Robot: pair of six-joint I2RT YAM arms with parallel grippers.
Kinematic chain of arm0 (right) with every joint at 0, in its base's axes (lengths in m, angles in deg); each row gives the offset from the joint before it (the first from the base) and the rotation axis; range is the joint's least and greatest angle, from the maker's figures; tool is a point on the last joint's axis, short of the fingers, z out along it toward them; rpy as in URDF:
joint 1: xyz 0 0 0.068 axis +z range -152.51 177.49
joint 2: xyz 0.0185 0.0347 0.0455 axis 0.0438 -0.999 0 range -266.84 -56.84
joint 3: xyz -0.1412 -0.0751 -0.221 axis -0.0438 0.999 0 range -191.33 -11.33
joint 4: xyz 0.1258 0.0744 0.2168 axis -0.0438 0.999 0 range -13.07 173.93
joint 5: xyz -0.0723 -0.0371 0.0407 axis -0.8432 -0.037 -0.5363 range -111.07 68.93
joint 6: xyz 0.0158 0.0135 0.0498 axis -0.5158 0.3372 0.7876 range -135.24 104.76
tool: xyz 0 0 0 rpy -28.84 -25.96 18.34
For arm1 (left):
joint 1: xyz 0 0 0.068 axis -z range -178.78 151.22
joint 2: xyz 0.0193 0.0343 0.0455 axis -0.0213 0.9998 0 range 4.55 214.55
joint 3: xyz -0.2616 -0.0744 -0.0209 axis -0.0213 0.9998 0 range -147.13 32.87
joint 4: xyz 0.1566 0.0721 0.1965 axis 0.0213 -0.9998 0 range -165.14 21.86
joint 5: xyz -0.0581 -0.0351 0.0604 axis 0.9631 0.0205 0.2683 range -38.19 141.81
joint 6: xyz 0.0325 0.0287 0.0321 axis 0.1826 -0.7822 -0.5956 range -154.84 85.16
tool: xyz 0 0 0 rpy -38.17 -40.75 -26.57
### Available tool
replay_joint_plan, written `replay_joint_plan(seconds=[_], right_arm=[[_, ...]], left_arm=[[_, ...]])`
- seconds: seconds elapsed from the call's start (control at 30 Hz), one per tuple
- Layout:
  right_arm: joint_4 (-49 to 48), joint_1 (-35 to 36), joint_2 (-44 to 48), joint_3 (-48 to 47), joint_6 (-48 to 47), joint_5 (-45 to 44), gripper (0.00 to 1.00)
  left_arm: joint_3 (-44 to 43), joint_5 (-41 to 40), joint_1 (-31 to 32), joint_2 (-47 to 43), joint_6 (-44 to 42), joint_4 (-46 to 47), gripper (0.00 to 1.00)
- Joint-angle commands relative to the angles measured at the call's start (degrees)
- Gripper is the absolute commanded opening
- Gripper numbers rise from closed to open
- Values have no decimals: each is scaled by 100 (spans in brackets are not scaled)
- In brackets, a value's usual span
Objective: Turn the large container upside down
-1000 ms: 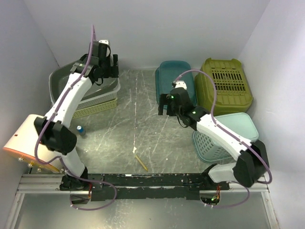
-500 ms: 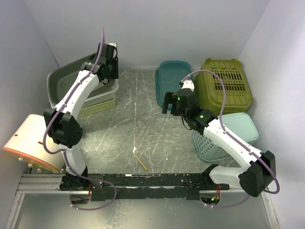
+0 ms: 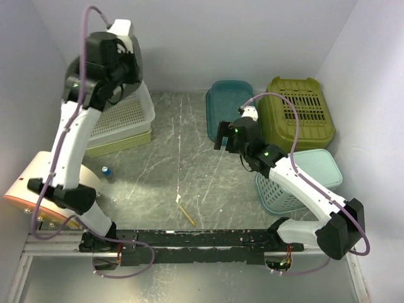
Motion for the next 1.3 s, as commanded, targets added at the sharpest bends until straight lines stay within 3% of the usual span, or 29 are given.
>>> replay_joint_plan(seconds=[0.0,0.1,0.23,0.47,0.8,0.97,1.13,1.27], right_arm=[[-95,-12,380,52,345,-412,93],[-57,-15,710,196,479,-884,93],[131,-14,1180,170,505,-1530,93],[715,-14,1990,-158,187,-3202,93],[789,-9,2877,-387,-800,-4493,97],[677,-15,2933,-631,-1233,-4858,98],[359,-14,2646,-956,-1836,-4816,99],[225,-13,2493,-1006,-1916,-4830,99]], left_arm=[[-763,700,275,-608,-198,268,7],[-1076,1203,706,-728,-99,359,7],[-1049,2272,828,-889,348,740,7],[375,4291,850,-1247,2130,2282,7],[2029,5422,847,-1336,4299,3658,7],[2953,5766,853,-1403,5519,4905,7],[3640,6031,882,-1350,5917,5440,7],[3832,6810,918,-1091,6441,5795,7]])
